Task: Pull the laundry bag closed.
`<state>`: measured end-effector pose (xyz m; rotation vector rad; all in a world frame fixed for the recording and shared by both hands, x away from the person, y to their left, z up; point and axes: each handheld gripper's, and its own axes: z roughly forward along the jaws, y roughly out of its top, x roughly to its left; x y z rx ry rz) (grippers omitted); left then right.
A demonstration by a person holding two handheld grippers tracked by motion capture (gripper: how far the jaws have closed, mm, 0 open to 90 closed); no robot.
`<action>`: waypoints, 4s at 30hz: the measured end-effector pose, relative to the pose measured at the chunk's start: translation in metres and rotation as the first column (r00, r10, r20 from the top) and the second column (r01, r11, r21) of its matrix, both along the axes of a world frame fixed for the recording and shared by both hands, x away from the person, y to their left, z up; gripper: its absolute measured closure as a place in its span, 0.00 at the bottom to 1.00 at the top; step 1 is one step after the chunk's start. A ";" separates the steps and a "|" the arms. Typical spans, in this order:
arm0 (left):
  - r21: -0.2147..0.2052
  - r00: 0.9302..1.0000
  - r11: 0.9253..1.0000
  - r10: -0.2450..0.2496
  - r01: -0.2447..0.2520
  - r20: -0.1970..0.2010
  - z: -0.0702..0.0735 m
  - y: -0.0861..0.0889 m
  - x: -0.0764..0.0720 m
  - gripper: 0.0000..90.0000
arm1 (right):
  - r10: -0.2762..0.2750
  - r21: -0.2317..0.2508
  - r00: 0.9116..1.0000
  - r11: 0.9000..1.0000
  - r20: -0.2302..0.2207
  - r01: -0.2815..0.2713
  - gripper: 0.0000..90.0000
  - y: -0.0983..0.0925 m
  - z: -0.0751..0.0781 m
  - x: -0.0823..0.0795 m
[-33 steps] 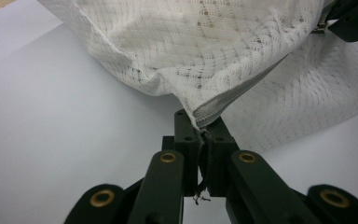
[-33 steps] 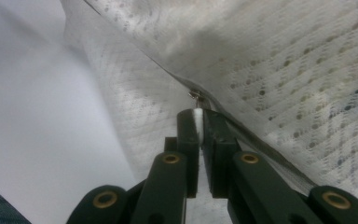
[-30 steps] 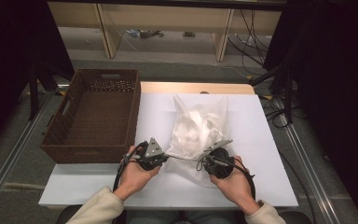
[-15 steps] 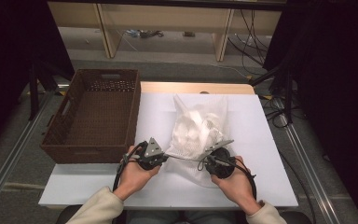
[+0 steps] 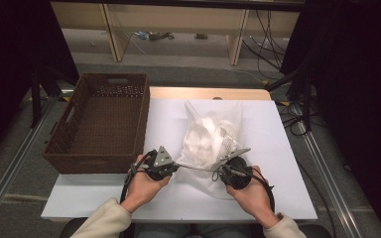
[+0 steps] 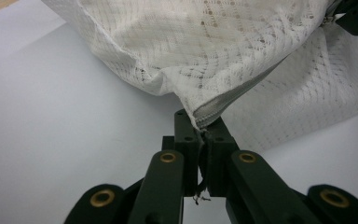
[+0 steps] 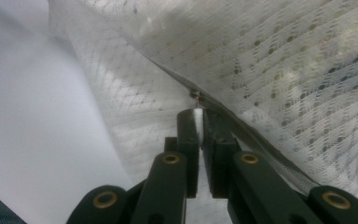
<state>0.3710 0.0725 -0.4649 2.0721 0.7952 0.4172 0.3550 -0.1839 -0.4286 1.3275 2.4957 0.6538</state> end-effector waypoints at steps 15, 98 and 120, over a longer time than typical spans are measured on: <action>0.003 1.000 1.000 -0.003 0.003 -0.003 0.001 0.001 0.000 0.95 | -0.016 -0.007 1.000 1.000 -0.005 0.016 0.97 -0.005 0.000 0.000; 0.051 1.000 0.998 -0.023 0.023 0.003 0.001 0.005 0.003 0.95 | -0.074 0.005 0.997 0.997 -0.010 0.074 0.97 -0.034 0.001 -0.002; 0.053 1.000 0.998 -0.016 0.017 -0.002 0.001 0.005 0.002 0.95 | -0.088 0.005 0.996 0.996 -0.011 0.088 0.97 -0.040 0.000 -0.002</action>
